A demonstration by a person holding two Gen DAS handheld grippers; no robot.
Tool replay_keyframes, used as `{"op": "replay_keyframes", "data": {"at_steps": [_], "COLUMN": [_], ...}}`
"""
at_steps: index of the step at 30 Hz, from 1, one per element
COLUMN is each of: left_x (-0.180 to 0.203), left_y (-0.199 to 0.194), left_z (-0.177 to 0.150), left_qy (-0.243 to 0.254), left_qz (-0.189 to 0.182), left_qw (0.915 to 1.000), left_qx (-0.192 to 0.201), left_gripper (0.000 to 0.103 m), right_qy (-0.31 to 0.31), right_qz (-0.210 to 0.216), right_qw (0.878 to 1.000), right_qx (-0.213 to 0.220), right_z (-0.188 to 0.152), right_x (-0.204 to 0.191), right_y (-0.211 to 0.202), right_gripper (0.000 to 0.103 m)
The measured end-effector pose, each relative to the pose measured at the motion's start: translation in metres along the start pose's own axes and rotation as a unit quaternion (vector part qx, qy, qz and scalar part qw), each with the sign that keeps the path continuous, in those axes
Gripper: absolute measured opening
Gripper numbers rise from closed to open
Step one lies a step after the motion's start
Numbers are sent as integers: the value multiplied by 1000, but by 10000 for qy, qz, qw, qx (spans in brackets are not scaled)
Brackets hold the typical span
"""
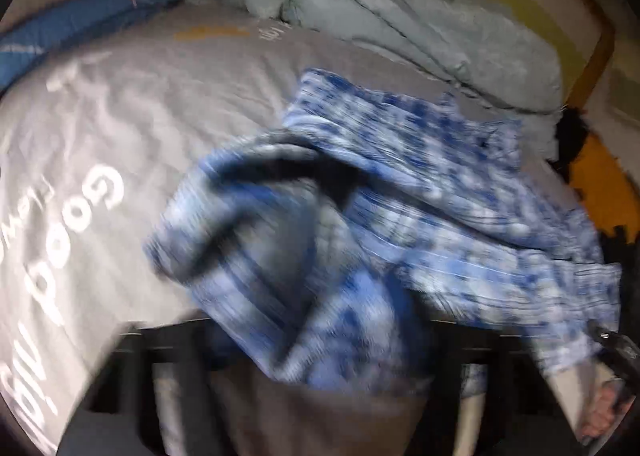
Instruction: Fold large clothes
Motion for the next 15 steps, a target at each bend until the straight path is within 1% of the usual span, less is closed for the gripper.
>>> {"op": "replay_keyframes", "data": {"at_steps": [1,2,3,4,6,7,9,10,12,14,15], "left_x": [0,-1,-2,-1,-1,-3,-11,-16,-30,-46,-51], "left_y": [1,-2,-9,-16,-38,-49,-77,-89,-106,-115,-114], "left_z": [1,2,4,4,4,3,0,0,-2,-10,-15], "left_qy": [-42,-174,-236,-191,-100,-83,-20,-5,-85,-224,-212], "left_qz": [-119,-263,-246,-199,-87,-71,36,110,201,230,261], "left_qw": [9999,9995,9994,9995,9992,9990,9979,9971,9961,9964,9972], "left_qx": [-39,-33,51,137,370,430,650,752,857,780,675], "left_gripper": [13,12,12,11,10,10,10,10,10,10,10], "right_qy": [-179,-371,-520,-628,-740,-972,-1253,-1215,-926,-797,-874], "right_qz": [-143,-413,-611,-629,-494,-519,-613,-581,-310,-114,-103], "right_qw": [9997,9984,9965,9954,9939,9901,9856,9868,9926,9954,9949], "right_qx": [10,114,221,345,654,865,954,898,719,522,497], "right_z": [0,0,1,2,6,7,5,2,-9,-25,-35], "right_x": [-3,-4,-5,-6,-10,-18,-30,-33,-33,-36,-41], "right_y": [1,-1,-2,-5,-16,-26,-35,-40,-49,-59,-66], "right_gripper": [59,32,17,7,6,5,5,5,5,5,5]}}
Point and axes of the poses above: each gripper's, at about its wrist camera, not at the fingertips, and y roughly the way its jaws point, x to its right, z to its top, the point moved 6 cm from there along y, roughly the way its jaws point, and after that the axes turned 7 degrees about z, right-handed, at the moved point
